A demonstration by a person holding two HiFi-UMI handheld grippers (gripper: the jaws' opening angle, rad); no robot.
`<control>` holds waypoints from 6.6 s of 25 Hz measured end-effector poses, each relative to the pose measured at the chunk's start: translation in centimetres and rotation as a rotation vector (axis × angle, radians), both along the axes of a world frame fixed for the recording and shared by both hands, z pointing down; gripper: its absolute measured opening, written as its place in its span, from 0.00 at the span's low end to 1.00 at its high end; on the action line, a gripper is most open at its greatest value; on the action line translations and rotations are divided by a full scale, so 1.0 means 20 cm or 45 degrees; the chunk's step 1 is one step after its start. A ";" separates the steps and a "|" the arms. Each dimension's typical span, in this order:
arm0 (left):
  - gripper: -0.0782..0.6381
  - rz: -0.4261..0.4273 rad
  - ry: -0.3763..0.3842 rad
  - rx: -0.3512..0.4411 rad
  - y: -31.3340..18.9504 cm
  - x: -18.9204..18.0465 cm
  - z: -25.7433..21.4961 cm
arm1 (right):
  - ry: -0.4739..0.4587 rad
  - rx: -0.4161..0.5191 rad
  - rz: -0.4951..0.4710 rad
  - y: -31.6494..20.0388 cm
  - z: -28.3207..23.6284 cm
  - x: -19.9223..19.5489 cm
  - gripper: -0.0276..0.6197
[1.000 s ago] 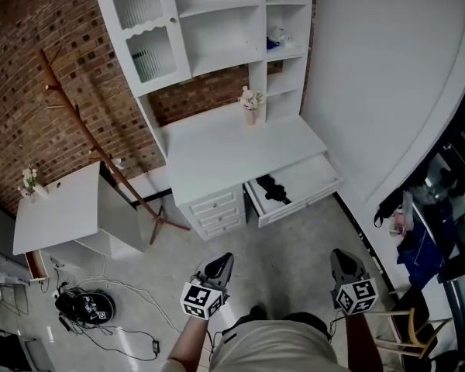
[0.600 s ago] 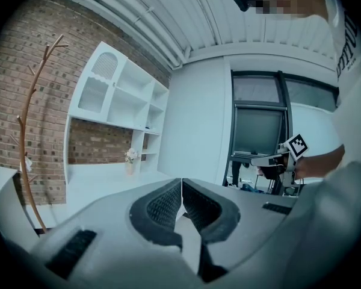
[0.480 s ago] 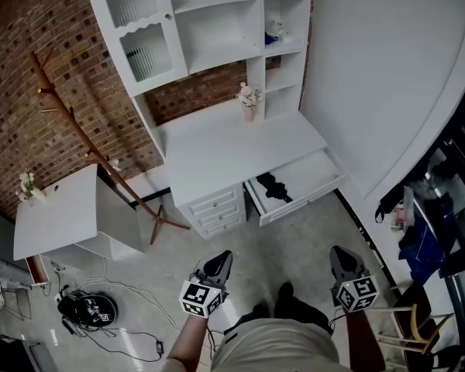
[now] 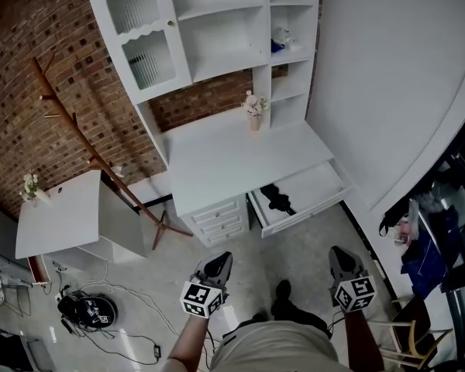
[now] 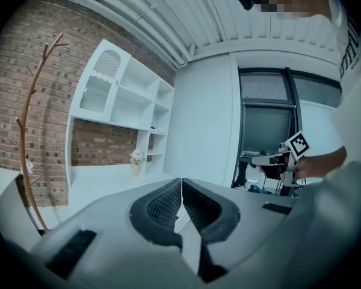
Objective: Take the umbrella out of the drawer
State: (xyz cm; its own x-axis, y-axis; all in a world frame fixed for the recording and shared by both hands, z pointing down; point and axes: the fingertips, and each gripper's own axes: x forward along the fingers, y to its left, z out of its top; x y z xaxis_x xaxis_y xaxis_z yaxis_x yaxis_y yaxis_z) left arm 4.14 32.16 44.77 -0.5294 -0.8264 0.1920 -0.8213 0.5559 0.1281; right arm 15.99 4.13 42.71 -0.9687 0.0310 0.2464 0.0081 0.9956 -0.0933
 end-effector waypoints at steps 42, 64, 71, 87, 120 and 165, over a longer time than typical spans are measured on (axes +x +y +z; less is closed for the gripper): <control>0.14 -0.141 0.037 -0.194 -0.74 -0.61 0.11 | 0.048 -0.121 -0.228 -0.66 0.17 -0.94 0.09; 0.14 0.202 0.075 -0.256 -0.99 -1.04 0.22 | 0.100 -0.124 -0.052 -0.67 0.23 -1.10 0.09; 0.14 0.406 0.010 -0.350 -1.09 -1.23 0.32 | 0.147 -0.129 0.045 -0.66 0.29 -1.14 0.09; 0.15 0.944 -0.119 -0.620 -1.38 -1.36 0.72 | 0.309 -0.201 0.255 -0.58 0.54 -1.16 0.09; 0.33 1.954 -0.210 -1.364 -1.64 -1.23 1.90 | 0.395 -0.596 0.635 -0.36 1.07 -1.02 0.09; 0.42 1.588 0.015 -1.665 -1.76 -1.24 2.48 | 0.380 -0.769 0.599 -0.42 1.32 -0.86 0.09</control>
